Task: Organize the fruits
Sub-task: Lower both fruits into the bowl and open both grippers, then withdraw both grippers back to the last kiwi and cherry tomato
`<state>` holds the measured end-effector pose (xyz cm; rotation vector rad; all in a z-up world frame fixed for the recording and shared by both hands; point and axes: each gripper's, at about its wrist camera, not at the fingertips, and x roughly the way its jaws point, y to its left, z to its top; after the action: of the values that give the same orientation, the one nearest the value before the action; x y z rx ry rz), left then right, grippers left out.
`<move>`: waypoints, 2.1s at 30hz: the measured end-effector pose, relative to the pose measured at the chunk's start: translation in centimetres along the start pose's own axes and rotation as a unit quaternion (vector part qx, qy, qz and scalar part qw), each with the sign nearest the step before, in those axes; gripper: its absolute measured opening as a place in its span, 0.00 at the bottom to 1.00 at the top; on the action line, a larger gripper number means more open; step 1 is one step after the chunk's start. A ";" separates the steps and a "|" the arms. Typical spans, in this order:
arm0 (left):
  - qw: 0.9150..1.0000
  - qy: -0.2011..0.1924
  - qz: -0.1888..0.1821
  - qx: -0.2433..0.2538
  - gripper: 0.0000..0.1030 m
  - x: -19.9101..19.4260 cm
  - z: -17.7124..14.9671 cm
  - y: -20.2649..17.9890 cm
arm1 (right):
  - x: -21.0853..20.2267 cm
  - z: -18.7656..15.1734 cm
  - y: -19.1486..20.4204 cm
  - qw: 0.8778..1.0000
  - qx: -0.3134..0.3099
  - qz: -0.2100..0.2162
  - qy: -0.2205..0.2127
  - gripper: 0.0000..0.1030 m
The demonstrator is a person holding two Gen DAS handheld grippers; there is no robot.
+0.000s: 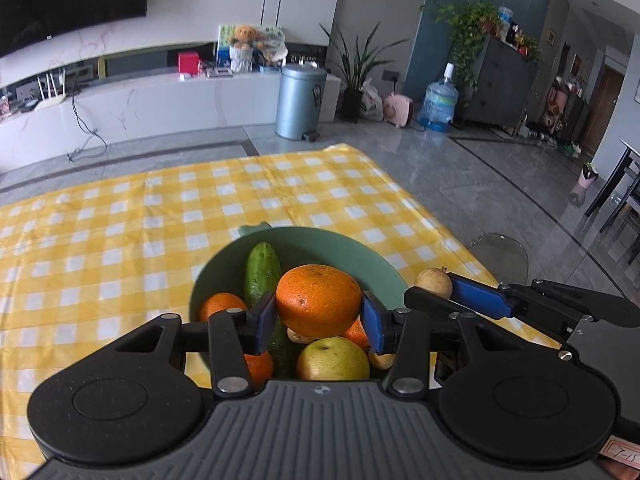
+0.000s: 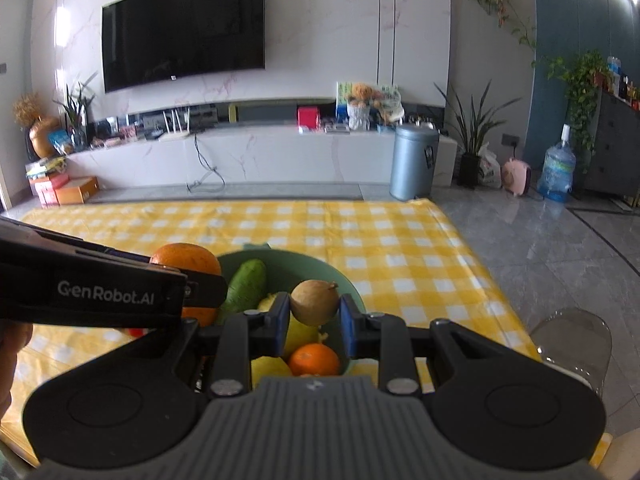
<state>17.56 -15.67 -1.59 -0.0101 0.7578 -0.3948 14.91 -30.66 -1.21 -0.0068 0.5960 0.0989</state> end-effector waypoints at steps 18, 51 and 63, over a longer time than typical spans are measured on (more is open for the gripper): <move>0.998 0.060 -0.023 -0.028 0.49 5.0 -0.5 1.0 | 4.8 -0.5 -0.7 0.996 0.023 0.017 0.085 0.22; 0.999 0.041 -0.009 -0.030 0.66 3.1 -0.6 0.8 | 3.7 -0.9 0.2 0.998 0.004 -0.001 0.058 0.60; 0.999 -0.010 0.047 0.001 0.67 -2.2 -0.5 1.7 | 1.1 -0.7 1.4 0.998 -0.001 -0.066 -0.013 0.83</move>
<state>16.40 -13.22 -0.75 0.0239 0.7357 -0.3061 15.29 -29.20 -2.32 -0.0474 0.5682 -0.0277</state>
